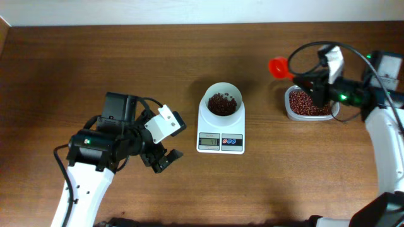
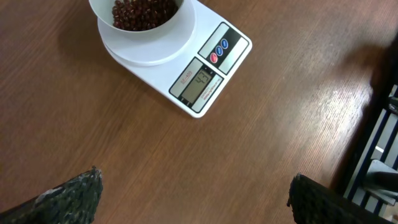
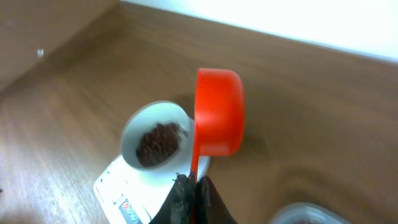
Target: Scoop and weigh 50g on scale
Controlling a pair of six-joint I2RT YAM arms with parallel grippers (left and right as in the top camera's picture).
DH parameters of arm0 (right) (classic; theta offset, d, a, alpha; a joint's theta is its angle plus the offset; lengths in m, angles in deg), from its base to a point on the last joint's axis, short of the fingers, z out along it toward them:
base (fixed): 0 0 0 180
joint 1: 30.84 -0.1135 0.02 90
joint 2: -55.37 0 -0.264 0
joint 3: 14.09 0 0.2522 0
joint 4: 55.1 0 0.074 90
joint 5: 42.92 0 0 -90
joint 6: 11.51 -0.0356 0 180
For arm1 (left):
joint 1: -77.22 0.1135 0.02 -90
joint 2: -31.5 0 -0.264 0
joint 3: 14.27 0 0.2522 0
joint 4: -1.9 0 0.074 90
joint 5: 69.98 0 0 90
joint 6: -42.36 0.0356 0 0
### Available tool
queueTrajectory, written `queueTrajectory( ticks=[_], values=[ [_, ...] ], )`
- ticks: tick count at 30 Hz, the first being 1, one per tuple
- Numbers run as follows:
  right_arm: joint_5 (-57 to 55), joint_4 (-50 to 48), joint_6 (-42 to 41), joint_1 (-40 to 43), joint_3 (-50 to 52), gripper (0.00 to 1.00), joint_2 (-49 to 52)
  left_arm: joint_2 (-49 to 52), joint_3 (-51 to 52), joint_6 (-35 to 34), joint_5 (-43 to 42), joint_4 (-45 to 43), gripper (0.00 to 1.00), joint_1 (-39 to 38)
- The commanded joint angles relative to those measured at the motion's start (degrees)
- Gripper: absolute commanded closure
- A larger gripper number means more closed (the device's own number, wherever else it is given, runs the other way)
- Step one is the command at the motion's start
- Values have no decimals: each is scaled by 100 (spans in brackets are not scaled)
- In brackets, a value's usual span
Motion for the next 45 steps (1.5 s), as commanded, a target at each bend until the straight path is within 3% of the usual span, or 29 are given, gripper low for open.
queueTrajectory(
  ticks=[1, 4, 9, 30, 45],
  values=[
    [-1097, 455, -479, 461, -37, 96, -118, -2, -118, 114, -39, -4, 1, 31],
    [-2428, 953, -793, 715, -37, 96, -118, 0, -118, 114, -39, -7, 1, 31],
    [-3394, 1239, -796, 772, -35, 96, -11, -2, -118, 114, -39, -7, 1, 31],
    [-2761, 1377, -769, 767, -31, 96, 1316, -2, -118, 114, -39, -4, 1, 31],
    [-1322, 1305, -796, 772, -28, 96, 1633, -2, -118, 114, -39, -7, 1, 31]
  ],
)
